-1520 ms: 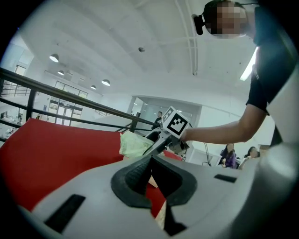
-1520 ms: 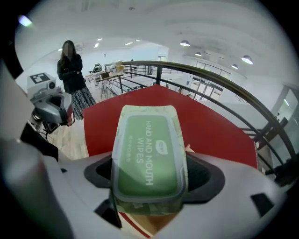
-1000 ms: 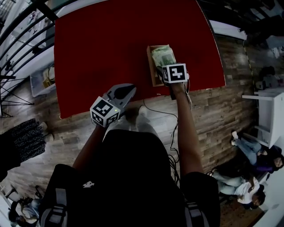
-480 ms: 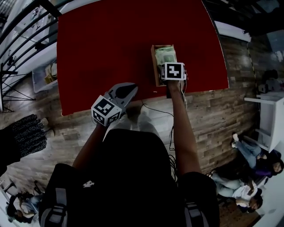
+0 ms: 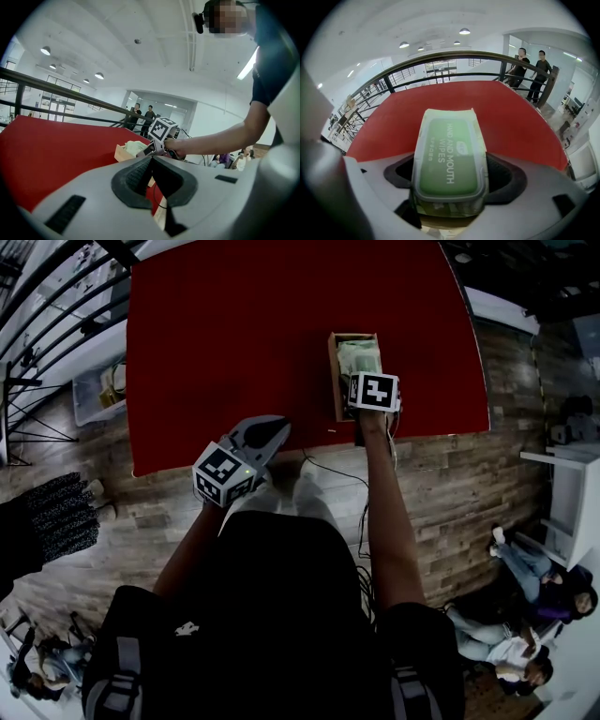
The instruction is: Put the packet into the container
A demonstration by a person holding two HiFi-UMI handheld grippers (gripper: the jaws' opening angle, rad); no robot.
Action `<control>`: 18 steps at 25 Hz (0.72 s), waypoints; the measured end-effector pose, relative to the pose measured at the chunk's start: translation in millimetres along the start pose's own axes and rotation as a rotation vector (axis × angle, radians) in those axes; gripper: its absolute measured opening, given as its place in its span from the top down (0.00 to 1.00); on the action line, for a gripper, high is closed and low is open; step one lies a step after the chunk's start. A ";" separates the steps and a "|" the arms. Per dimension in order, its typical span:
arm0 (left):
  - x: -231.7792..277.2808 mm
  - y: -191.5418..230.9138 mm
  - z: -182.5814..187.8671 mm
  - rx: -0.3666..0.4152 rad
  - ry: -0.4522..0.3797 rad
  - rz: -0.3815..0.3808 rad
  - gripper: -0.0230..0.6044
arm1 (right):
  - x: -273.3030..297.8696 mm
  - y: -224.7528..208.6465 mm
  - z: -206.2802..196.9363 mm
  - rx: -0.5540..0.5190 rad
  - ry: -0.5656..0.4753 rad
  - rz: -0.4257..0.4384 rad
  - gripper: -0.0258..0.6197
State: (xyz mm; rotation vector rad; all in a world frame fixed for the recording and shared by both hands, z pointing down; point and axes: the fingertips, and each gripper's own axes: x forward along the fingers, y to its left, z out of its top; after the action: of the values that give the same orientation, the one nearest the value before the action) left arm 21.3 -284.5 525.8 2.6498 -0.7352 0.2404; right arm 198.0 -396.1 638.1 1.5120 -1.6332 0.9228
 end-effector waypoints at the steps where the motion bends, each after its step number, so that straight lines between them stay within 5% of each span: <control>1: 0.3 -0.1 0.2 -0.001 -0.001 0.000 0.95 | 0.2 -0.1 -0.2 -0.002 -0.009 0.001 0.30; 16: -5.7 -3.5 2.5 -0.007 -0.014 0.002 0.95 | -35.6 10.4 9.6 -0.053 -0.205 0.099 0.31; 18: -6.7 -5.7 7.7 -0.007 -0.020 0.003 0.95 | -53.7 10.5 9.4 -0.069 -0.248 0.101 0.38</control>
State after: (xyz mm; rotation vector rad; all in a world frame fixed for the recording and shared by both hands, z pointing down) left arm 19.1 -280.0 515.3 2.6485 -0.7450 0.2117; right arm 190.3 -377.6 586.3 1.5578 -1.9130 0.7461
